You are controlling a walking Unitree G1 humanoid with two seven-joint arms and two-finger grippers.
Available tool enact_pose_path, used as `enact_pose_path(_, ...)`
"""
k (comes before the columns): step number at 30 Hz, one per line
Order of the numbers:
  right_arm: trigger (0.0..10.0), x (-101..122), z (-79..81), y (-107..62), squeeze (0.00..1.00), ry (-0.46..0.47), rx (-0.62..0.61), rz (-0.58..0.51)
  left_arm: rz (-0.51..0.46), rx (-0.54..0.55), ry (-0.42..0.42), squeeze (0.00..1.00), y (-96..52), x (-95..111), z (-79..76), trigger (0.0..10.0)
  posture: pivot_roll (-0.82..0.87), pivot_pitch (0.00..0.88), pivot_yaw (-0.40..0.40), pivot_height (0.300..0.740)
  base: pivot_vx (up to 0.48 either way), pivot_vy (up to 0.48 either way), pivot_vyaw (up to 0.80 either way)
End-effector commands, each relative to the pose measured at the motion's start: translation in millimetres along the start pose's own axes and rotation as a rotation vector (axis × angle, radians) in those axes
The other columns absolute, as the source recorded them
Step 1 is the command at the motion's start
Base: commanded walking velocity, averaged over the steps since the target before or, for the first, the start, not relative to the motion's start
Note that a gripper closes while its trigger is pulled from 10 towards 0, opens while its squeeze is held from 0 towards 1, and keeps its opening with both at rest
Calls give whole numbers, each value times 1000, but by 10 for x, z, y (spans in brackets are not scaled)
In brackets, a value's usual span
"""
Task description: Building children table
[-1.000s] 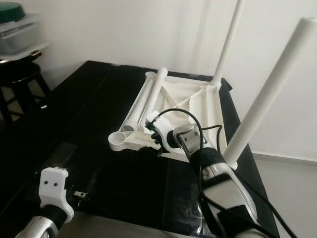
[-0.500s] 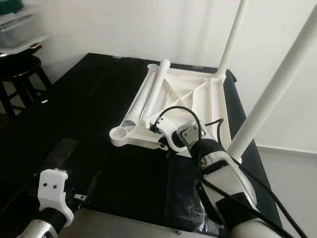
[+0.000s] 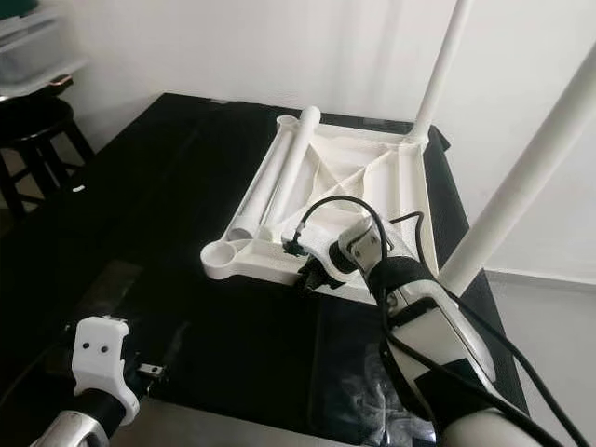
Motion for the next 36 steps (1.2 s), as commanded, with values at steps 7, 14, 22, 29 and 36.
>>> enact_pose_path(7,0,-156,311,-25,0,-99,178,-4,29,-5,-19,0,43,-73,12,10000,10,124,-36,740,0,0,0)
enact_pose_path(14,0,-140,513,-119,0,-152,243,-30,28,-6,-18,0,62,-73,23,10000,3,114,-29,740,0,0,0)
enact_pose_path(22,6745,-33,952,-155,0,-265,283,-72,25,-7,-14,0,89,-71,43,10000,-10,100,-21,740,0,0,0)
enact_pose_path(29,10000,-76,1226,-92,0,-343,291,-48,22,-10,-14,0,112,-74,39,10000,-16,93,-21,740,0,0,0)
enact_pose_path(36,10000,-278,1292,-99,1000,-374,277,79,20,-15,-19,0,127,-82,27,10000,-19,82,-29,740,0,0,0)
Point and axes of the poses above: a point about 5 cm out from each wrist's last joint towards the gripper, its own y axis pointing out of the wrist towards the gripper, its own x axis along the axis of the wrist's last joint, z = x × y, the point moved 5 cm from there along y, pointing out of the wrist towards the gripper, and after that the axes turned 4 degrees about -y, right-handed, at the moved point
